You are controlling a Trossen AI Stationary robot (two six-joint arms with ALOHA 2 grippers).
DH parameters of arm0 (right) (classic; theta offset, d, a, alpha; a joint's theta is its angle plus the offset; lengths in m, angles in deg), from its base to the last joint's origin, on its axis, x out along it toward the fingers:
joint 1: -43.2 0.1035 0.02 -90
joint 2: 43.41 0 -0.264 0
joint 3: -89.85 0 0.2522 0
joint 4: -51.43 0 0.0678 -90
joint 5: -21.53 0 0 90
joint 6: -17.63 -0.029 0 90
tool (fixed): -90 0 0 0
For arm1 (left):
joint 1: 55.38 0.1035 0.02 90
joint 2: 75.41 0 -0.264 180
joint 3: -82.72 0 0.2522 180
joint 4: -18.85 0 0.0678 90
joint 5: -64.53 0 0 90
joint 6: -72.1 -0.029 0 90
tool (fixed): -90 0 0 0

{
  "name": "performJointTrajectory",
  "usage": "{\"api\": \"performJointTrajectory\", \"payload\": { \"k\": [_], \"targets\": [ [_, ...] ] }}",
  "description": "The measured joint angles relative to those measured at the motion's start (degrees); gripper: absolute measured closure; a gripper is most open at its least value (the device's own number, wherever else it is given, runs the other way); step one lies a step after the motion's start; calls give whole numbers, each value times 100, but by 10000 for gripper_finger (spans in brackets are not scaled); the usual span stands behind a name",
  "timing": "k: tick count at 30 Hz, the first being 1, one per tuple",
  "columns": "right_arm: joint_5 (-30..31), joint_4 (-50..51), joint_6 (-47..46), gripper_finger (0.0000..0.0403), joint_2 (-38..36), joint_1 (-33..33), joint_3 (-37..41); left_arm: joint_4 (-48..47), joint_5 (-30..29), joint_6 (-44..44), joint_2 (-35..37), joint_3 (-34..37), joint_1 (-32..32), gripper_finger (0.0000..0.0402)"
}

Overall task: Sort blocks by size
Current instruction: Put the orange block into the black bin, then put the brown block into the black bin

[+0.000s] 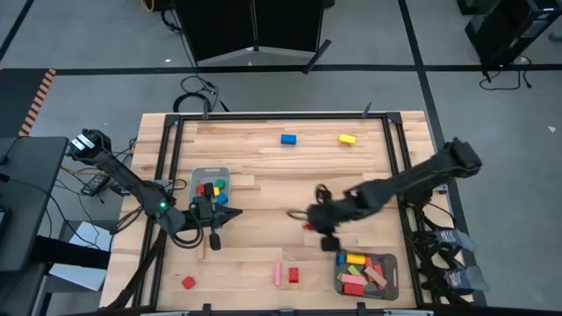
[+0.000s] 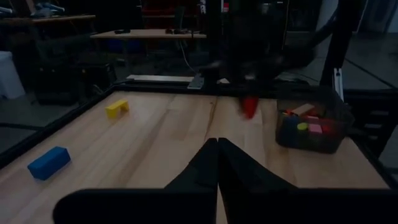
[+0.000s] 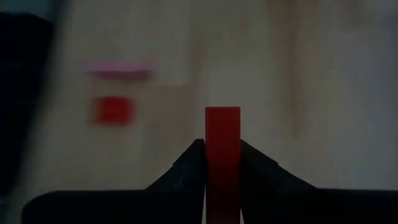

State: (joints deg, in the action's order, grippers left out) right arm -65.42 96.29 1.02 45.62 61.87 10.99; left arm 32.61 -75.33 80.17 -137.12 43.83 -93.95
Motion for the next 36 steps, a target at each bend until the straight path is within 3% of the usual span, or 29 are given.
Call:
{"api": "performJointTrajectory", "payload": {
  "k": [4,8,11,16,19,26,31,33,36],
  "targets": [
    [-145,363,-1419,332,-647,821,6,-21,0,11,0,0,0,390],
    [311,763,-2718,332,-1072,1594,15,-45,0,11,0,0,2,390],
    [305,925,-3850,332,-1199,2066,258,-51,0,16,0,0,2,390],
    [-836,698,-5209,331,-1144,2369,909,-52,-2,143,0,0,4,390],
    [-1069,436,-5772,302,-1135,2349,1218,-52,0,196,0,0,2,390],
    [-1071,360,-5988,196,-1135,2314,1433,-48,-2,259,0,0,4,390],
    [-887,84,-5440,156,-1158,2234,1433,-48,-4,273,0,0,88,390],
    [-444,5,-5024,151,-1222,2124,1433,-49,-4,330,-3,0,138,390],
    [755,-236,-4268,151,-1375,1874,1433,-169,-2,587,-4,0,222,390]
  ]
}}
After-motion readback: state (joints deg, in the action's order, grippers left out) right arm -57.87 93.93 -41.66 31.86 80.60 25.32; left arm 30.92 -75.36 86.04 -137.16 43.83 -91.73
